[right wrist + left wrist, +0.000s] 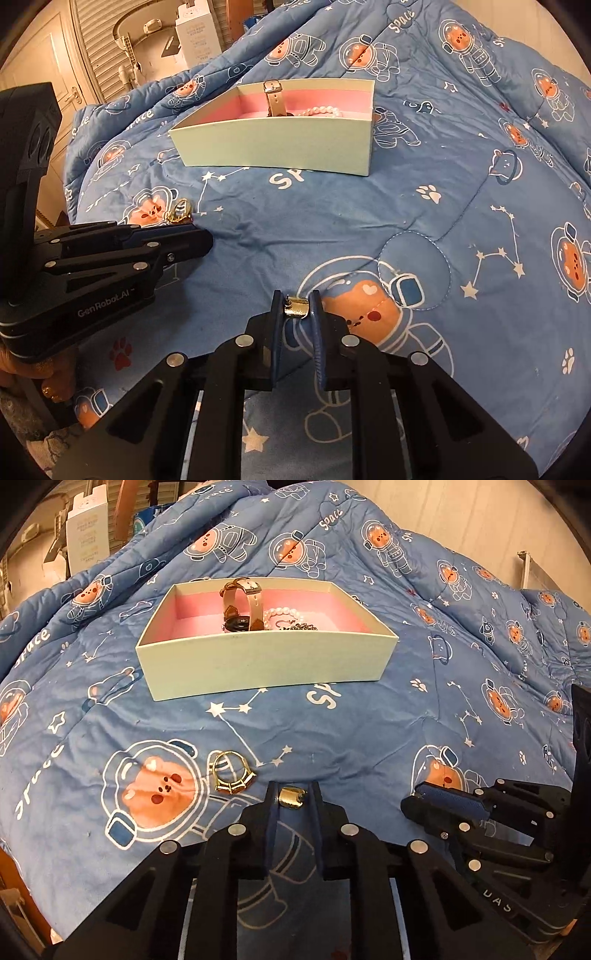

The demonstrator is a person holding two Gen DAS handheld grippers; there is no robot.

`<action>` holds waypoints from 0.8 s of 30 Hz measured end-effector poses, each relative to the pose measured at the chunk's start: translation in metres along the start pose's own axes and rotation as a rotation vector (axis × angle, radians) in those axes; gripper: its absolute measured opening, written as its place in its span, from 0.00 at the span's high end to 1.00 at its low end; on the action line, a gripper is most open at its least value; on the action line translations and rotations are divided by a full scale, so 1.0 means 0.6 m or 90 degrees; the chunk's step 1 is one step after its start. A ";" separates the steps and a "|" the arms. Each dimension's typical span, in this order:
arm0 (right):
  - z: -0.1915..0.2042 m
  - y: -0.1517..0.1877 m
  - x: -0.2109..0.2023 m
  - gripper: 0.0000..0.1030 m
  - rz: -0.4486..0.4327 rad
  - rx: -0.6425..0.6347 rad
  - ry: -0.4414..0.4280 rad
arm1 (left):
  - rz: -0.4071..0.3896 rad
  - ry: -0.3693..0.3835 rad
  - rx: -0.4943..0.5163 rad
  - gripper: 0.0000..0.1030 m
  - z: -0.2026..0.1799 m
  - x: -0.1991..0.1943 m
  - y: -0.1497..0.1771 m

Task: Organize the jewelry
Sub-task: 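Grasp the small gold pendant with the right tool while the left tool grasps a gold charm, then carry the pendant and charm into the box with both tools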

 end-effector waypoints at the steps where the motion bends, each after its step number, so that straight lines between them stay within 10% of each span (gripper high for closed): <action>1: 0.000 0.000 0.000 0.86 -0.001 0.000 -0.001 | -0.001 -0.001 0.002 0.86 -0.001 0.000 0.000; 24: 0.005 -0.004 -0.017 0.86 0.012 -0.006 -0.030 | -0.031 0.007 -0.056 0.87 0.017 -0.046 0.030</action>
Point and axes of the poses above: each gripper's, at about its wrist camera, not at the fingertips, and x roughly the way its jaws point, z to its left, y to its underside, the point moved 1 cm from there along x, roughly the way its jaws point, and after that the axes turned 13 degrees about x, right-handed, at the moved point
